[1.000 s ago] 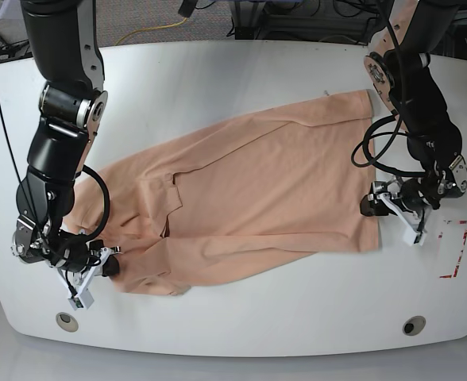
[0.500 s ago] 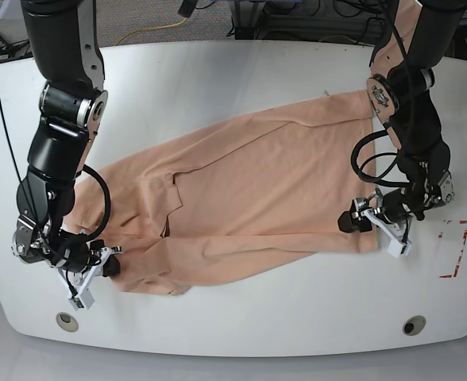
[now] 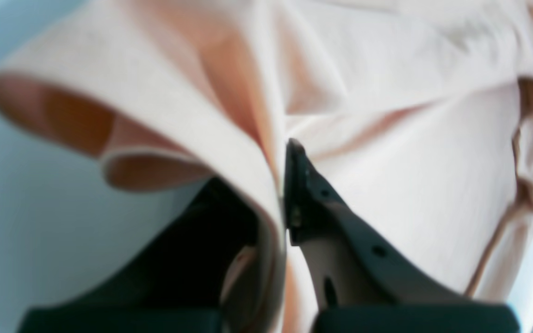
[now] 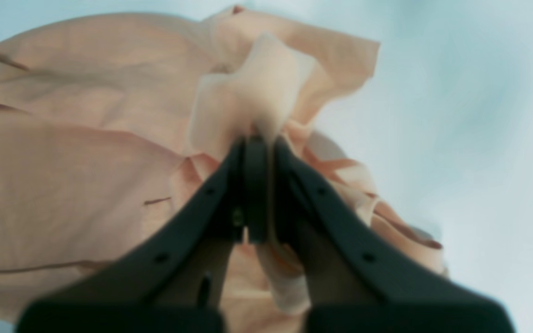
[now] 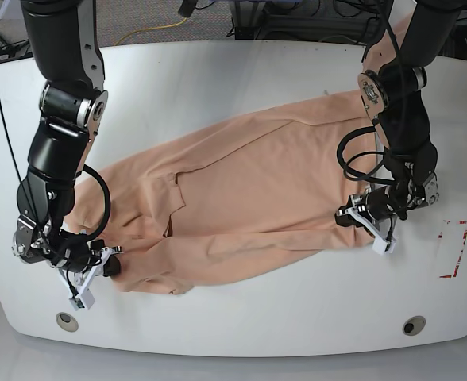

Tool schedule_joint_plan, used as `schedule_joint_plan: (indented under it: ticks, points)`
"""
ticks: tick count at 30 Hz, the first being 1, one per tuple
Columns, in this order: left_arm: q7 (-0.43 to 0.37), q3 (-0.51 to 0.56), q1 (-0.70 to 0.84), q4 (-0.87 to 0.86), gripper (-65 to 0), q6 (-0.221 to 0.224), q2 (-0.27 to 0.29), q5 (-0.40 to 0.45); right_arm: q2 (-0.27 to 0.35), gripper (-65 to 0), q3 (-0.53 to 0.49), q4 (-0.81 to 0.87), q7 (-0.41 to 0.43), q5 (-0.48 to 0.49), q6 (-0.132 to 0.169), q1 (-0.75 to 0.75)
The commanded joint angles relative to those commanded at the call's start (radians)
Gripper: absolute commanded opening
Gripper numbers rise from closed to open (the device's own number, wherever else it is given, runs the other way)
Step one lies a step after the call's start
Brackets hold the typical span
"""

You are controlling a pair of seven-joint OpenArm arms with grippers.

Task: Fold the T-shirt properly
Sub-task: 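Lift the shirt by both grasped edges and swing it up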

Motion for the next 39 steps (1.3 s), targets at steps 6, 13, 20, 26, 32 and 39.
schedule_joint_plan:
  ticks: [6,13,20,26,32,39]
  points:
    - [0.034,-0.002,0.0,0.068,-64.7,0.0,0.0,0.0,0.0,-65.0,0.0,0.005,0.0,-0.002,0.0,-0.002]
    - [0.163,-0.003,0.008,0.305,-64.7,0.0,0.0,-0.002,0.005,-65.0,-0.002,0.005,0.011,-0.008,0.0,0.017]
    - [0.331,-0.006,0.025,0.559,-64.6,-0.002,-0.003,-0.034,0.009,-65.0,-0.008,0.0,0.08,-0.008,0.0,0.064]
    - [0.437,-0.005,0.054,0.789,-64.6,0.005,-0.026,-0.175,0.009,-65.0,-0.011,0.005,0.084,-0.008,0.0,0.132]
    - [0.468,0.002,0.0,0.937,-64.6,0.005,-0.052,-0.204,0.011,-65.0,-0.011,0.005,0.08,-0.008,0.0,0.235]
    - [0.514,0.003,-0.137,1.008,-64.6,-0.002,-0.146,-0.216,0.044,-65.0,-0.091,0.006,0.026,0.0,0.0,0.397]
